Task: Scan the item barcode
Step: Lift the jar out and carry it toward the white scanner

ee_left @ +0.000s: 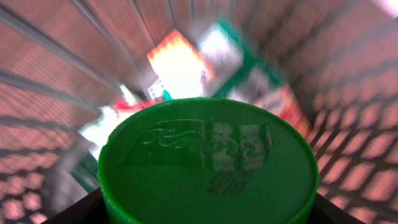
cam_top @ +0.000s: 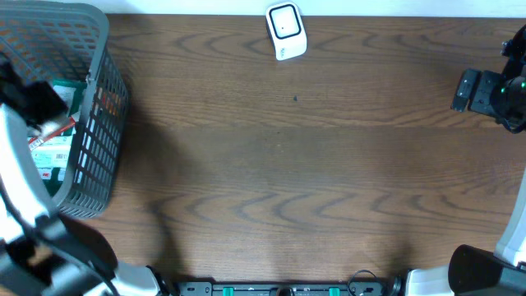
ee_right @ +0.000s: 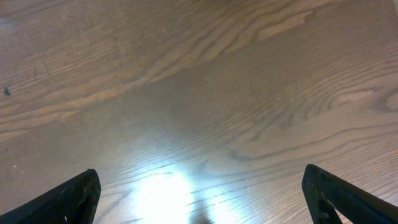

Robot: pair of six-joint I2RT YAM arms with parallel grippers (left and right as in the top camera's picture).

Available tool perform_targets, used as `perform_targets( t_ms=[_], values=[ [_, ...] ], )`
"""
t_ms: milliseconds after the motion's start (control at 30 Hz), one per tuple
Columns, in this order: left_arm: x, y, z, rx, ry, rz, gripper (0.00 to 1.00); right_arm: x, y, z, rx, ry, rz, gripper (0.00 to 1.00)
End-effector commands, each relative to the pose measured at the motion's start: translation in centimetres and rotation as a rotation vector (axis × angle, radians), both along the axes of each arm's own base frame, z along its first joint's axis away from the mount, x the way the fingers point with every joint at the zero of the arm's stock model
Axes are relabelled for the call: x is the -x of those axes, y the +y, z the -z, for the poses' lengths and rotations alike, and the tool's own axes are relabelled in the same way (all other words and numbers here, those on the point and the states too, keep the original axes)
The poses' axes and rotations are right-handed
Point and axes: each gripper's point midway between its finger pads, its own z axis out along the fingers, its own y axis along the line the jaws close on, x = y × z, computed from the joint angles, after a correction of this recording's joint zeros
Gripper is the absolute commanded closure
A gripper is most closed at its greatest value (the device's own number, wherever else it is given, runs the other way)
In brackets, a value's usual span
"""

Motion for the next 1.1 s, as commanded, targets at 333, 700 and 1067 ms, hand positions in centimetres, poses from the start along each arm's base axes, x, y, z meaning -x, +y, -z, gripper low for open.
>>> perform_targets(
  t_ms=[333,700,1067],
  values=[
    [4.9,-8.4,-23.8,-0.213,-0.693,0.093,0.43,-0.1,-0.1,-0.2,-0.007,-0.011,0.016,0.01],
    [5.5,-24.7,-19.6,0.114,-0.553,0.486,0.44,-0.1,-0.1,-0.2,-0.007,-0.011,0.016,0.01],
    [5.9,-43.7,-6.8,0.303,-0.041,0.977,0.44,-0.1,-0.1,-0.2,-0.007,-0.011,0.016,0.01]
  ],
)
